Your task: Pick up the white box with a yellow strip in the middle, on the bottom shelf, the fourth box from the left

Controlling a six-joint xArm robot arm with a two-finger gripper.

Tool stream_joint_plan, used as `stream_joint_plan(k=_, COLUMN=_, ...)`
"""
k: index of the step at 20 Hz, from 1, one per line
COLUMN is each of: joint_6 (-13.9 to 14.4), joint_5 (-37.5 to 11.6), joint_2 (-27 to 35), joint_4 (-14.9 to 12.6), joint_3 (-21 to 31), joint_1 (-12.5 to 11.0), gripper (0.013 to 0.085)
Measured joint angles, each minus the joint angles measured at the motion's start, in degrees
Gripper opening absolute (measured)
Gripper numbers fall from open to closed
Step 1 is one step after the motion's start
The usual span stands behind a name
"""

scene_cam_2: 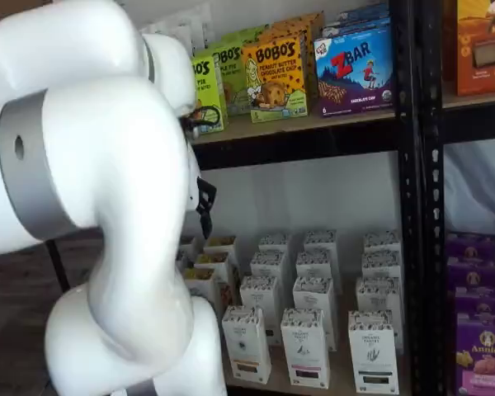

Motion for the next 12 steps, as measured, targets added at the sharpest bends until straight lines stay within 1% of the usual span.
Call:
stream_joint_plan(k=2, joint_6=0.58, joint_5=-2.04, joint_2=1.39, joint_4=-0.23, joint_3=0.44, joint_1=0.44, gripper=0.0850)
stream_joint_plan(k=5, joint_6=0.58, joint_5=-4.14, joint_2=2.99, joint_4=-0.20, joint_3=0.86, joint_1=0.40, gripper=0.0850)
stream_joint_plan(k=9, joint_6=-1.00, joint_5=-7.28, joint_2=5.50, joint_4=1.34, joint_3=1.74, joint_1=-0.43, gripper=0.0850)
stream_joint_plan(k=10, joint_6=-1.38, joint_5=-8.73, joint_2=6.13, joint_4=1.63, joint_3=2.26, joint_1=-0.65, gripper=0.0850)
stream_joint_plan(k=12, joint_6=-1.16, joint_5=-9.60, joint_2=7.07, joint_4=1.13, joint_3=2.46, joint_1=-0.70, gripper=0.0850)
